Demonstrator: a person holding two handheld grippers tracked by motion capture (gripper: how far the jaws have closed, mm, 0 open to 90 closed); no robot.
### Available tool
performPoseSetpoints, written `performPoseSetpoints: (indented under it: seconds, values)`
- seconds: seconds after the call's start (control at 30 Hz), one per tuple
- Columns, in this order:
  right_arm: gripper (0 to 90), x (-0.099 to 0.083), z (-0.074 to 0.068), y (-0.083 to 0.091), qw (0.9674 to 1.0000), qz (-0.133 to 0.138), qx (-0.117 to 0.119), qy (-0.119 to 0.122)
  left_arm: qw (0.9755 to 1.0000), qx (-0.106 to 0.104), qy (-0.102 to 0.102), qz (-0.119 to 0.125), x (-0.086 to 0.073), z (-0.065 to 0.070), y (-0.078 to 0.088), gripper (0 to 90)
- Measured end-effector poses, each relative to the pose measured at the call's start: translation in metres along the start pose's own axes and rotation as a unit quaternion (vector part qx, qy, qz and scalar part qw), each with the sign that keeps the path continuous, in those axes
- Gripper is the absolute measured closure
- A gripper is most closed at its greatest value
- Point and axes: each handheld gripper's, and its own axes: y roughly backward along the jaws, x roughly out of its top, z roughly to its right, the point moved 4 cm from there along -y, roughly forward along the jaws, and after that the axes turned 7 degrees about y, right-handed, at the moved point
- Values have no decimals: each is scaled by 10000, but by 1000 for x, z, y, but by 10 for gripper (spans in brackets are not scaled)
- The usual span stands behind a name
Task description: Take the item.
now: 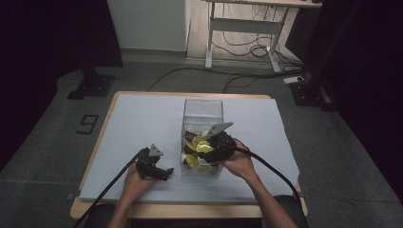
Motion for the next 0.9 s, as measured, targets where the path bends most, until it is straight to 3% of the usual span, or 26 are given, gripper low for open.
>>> performPoseSetpoints:
  seconds: [0.9]
  values:
    - [381,-15,18,30,9991,67,-374,-181,10000,-2,1,0,0,0,0,0]
